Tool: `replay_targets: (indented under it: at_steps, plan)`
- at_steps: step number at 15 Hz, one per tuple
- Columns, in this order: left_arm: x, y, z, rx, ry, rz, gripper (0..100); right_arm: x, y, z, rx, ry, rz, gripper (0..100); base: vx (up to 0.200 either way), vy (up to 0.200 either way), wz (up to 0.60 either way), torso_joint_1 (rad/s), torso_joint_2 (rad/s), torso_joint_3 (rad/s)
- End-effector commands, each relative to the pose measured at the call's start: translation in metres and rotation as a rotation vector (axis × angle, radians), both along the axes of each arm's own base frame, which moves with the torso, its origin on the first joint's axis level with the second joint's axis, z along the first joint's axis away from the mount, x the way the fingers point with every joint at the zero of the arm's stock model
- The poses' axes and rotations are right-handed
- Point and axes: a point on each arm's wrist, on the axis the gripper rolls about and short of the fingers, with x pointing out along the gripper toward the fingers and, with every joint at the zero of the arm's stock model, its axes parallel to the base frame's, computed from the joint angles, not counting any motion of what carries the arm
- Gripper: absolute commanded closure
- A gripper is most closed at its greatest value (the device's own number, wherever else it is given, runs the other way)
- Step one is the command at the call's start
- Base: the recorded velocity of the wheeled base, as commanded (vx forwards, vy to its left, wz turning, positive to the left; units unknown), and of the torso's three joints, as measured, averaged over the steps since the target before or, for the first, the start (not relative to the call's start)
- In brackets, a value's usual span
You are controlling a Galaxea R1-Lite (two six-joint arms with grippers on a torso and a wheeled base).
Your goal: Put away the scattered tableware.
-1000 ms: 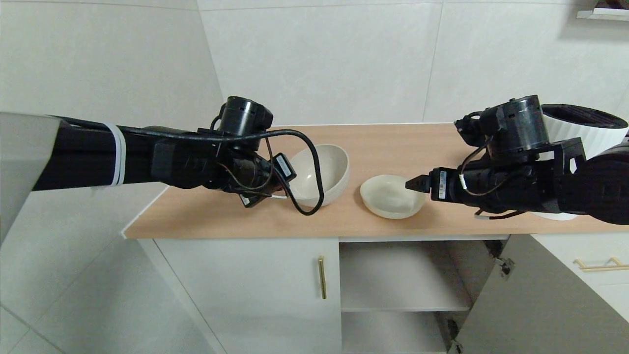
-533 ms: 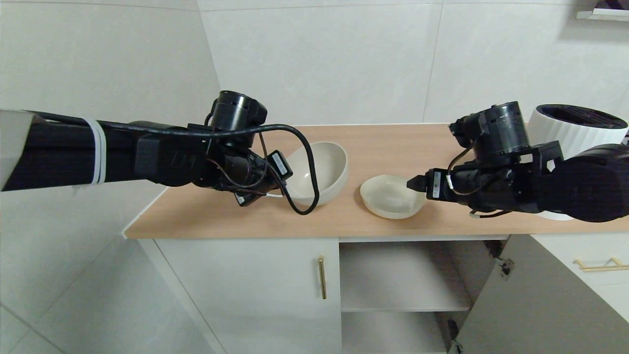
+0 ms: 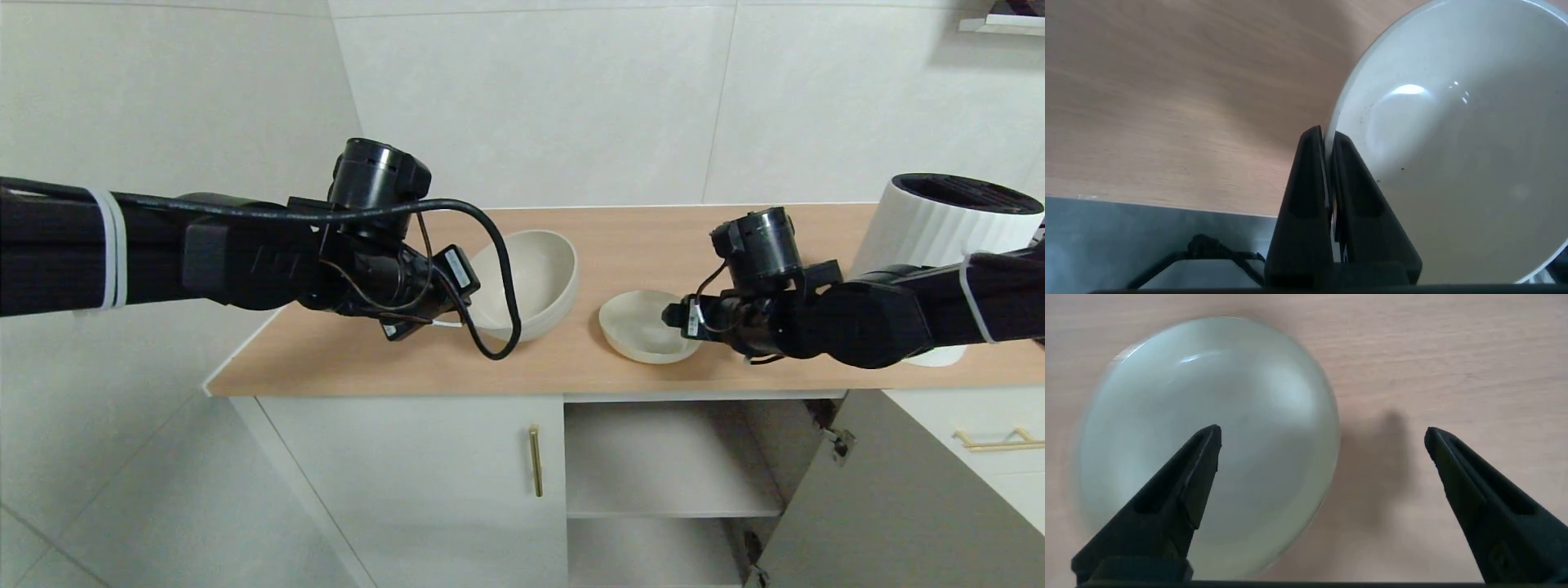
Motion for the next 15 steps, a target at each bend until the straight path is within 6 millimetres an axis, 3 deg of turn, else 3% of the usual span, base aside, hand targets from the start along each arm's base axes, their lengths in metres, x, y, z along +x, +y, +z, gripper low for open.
replay_targets:
  at_steps: [1, 5, 6, 15]
  plan:
    - [-0.001, 0.001, 0.003, -0.003, -0.006, 0.001, 100, 0.007, 0.001, -0.014, -0.014, 0.027, -0.007, 0, 0.000, 0.000, 0.00, 0.000, 0.00, 0.000]
    - [-0.002, 0.001, 0.003, -0.003, -0.006, 0.001, 100, 0.009, 0.001, -0.017, -0.014, 0.032, -0.008, 0, 0.000, 0.000, 0.00, 0.000, 0.00, 0.000]
    - [-0.002, 0.001, 0.003, -0.004, -0.007, 0.001, 100, 0.009, 0.001, -0.017, -0.013, 0.032, -0.009, 100, 0.000, 0.000, 0.00, 0.000, 0.00, 0.000]
    - [-0.003, 0.002, 0.003, -0.001, -0.004, 0.000, 100, 0.002, -0.002, 0.001, 0.032, -0.017, -0.017, 100, 0.000, 0.000, 0.00, 0.000, 0.00, 0.000]
